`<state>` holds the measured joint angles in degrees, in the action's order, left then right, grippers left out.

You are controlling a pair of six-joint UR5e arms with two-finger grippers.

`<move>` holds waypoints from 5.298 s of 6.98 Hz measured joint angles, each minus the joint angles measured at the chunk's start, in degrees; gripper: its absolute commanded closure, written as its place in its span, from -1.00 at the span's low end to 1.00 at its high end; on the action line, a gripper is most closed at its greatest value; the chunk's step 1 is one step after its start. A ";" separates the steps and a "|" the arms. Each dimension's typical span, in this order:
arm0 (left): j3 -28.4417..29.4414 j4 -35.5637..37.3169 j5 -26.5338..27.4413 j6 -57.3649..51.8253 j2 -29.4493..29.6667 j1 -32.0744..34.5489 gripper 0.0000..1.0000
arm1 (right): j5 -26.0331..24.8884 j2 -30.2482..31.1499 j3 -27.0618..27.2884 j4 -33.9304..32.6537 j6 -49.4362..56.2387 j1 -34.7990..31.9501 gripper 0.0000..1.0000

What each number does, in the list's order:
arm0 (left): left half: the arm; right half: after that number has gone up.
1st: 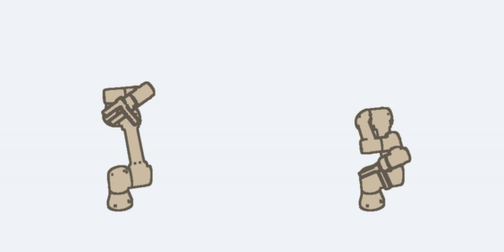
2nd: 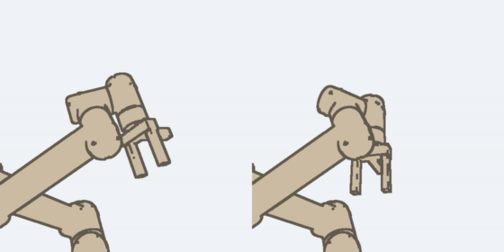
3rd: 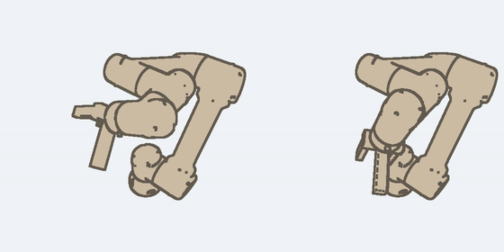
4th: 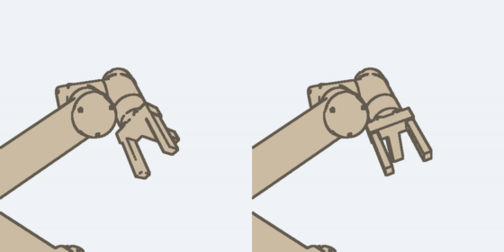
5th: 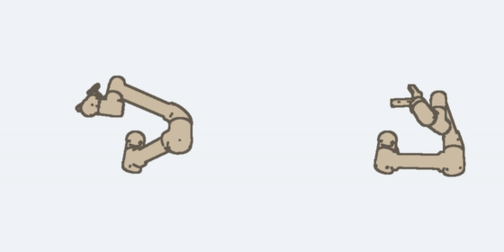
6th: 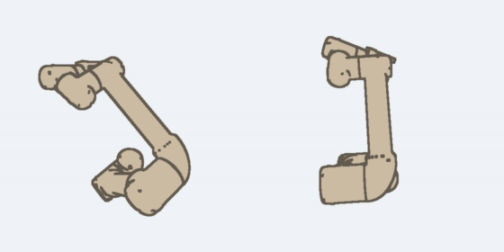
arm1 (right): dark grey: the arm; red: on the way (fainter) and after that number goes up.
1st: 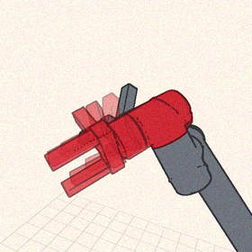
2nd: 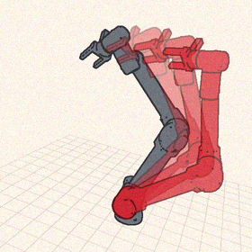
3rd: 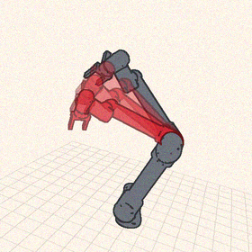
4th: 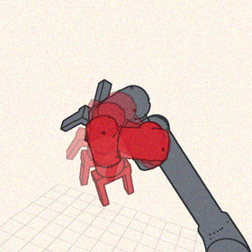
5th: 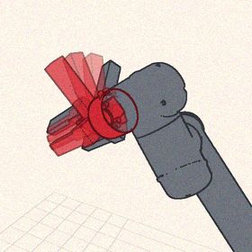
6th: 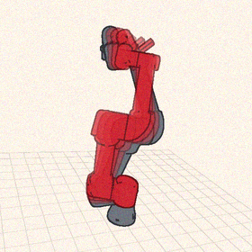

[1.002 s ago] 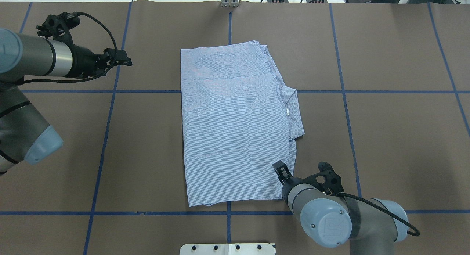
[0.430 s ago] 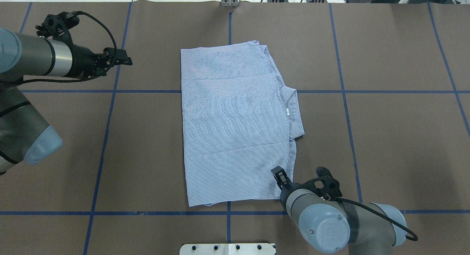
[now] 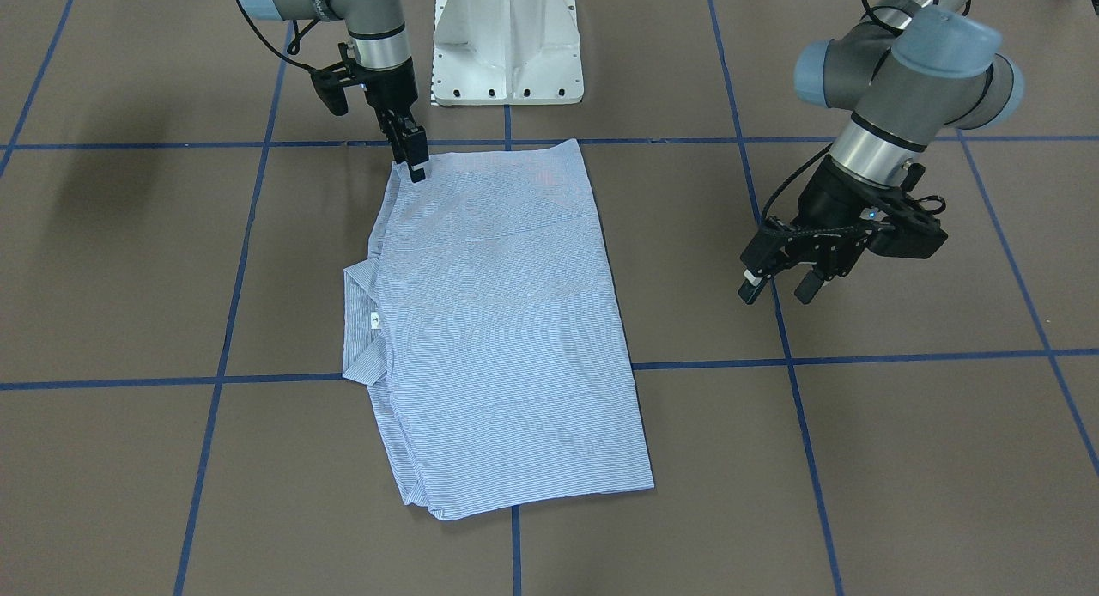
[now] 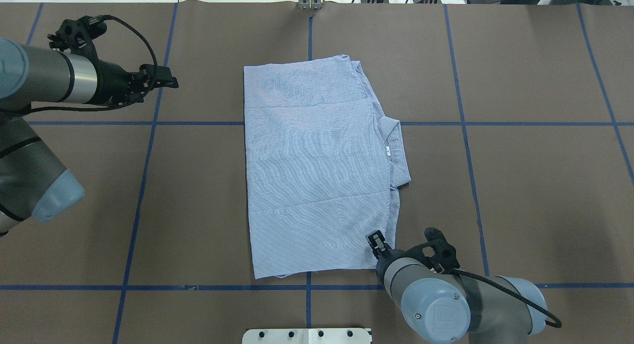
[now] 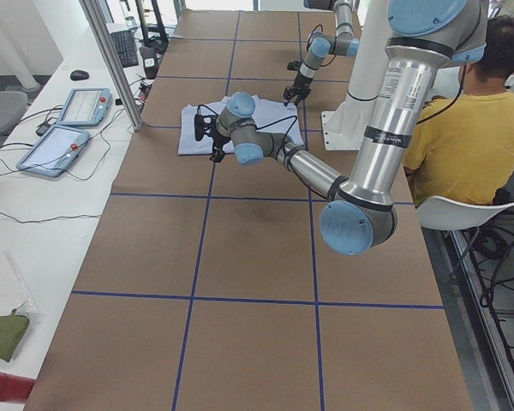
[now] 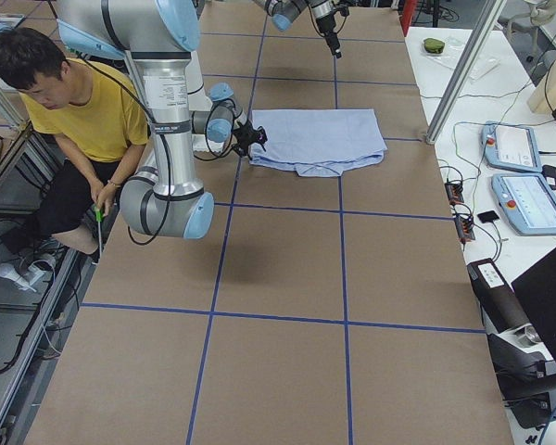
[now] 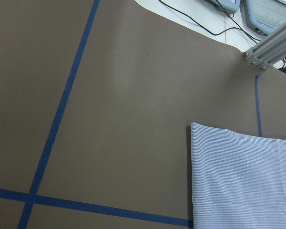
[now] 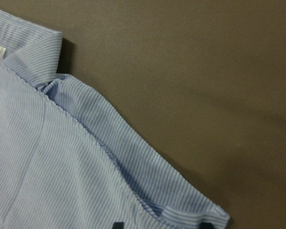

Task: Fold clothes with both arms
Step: 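Move the right gripper to the shirt corner nearest the robot, then lower the left gripper to the other near corner and grasp both corners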

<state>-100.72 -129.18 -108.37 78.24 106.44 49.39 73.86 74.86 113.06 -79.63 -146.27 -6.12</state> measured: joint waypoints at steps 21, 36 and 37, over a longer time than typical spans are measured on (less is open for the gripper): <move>-7.14 0.45 19.56 40.94 -3.49 -42.82 -0.21 | -0.03 1.55 4.51 -0.53 -2.35 2.78 1.00; -8.19 1.38 23.20 40.85 -3.92 -43.63 0.56 | -0.03 1.60 4.19 -0.53 -2.35 2.78 1.00; -8.06 1.39 23.20 40.87 -3.84 -43.66 1.00 | -0.03 1.60 4.19 -0.53 -2.35 2.78 1.00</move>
<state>-108.78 -127.79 -85.17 119.11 102.60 5.74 73.83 76.46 117.25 -80.15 -148.62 -3.34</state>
